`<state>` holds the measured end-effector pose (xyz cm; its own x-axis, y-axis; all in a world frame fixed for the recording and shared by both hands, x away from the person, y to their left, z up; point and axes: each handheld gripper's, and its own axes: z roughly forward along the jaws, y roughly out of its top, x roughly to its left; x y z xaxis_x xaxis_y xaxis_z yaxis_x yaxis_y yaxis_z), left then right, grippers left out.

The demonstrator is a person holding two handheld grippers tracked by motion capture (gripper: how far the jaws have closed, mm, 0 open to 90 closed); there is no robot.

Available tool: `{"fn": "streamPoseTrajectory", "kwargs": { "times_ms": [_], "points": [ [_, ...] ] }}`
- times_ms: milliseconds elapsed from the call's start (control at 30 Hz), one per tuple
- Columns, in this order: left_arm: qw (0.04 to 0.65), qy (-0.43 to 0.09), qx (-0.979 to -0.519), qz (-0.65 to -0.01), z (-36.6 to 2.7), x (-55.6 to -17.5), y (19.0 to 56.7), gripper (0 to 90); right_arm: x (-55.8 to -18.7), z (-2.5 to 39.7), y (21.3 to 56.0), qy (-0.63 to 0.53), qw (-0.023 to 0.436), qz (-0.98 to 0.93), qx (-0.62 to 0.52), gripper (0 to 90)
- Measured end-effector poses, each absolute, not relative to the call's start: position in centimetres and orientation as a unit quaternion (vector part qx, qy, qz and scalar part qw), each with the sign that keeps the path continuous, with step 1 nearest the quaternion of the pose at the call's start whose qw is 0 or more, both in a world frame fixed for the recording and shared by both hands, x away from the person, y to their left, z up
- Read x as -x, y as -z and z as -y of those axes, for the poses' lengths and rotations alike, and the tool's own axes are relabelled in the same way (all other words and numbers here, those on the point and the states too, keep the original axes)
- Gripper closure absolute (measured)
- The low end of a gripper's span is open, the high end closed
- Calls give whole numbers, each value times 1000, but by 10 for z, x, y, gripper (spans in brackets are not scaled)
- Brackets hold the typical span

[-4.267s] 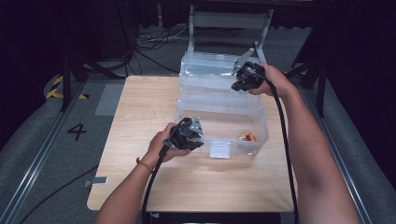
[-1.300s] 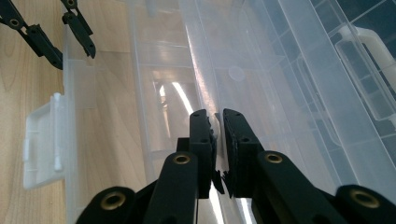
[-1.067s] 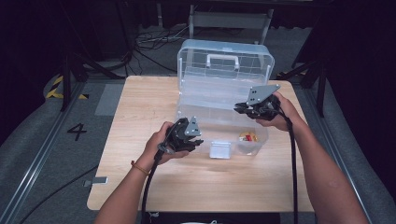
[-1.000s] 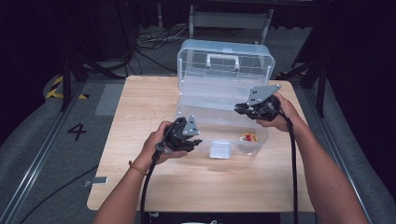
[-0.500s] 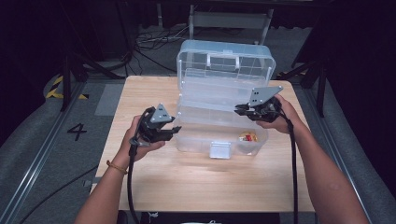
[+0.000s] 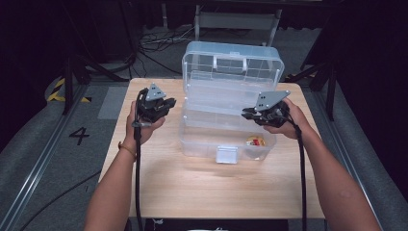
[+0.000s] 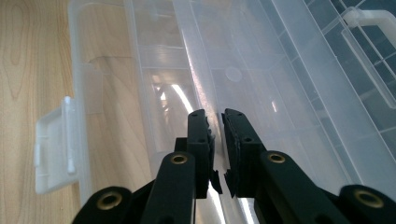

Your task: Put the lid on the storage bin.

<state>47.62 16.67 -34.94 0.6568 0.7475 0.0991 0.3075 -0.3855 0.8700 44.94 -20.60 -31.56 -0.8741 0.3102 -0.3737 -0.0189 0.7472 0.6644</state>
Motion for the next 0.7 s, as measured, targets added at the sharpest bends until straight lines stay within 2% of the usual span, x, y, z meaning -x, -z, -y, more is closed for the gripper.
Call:
{"fn": "streamPoseTrajectory", "kwargs": {
  "times_ms": [267,700],
  "points": [
    [467,-242,-785,-327,-155,-499,333,899,-446,206,317,-345,235,-905,-84,813],
    [481,-254,-780,-309,-150,-506,318,900,-434,203,323,-330,241,-908,-94,795]
  ]
}}
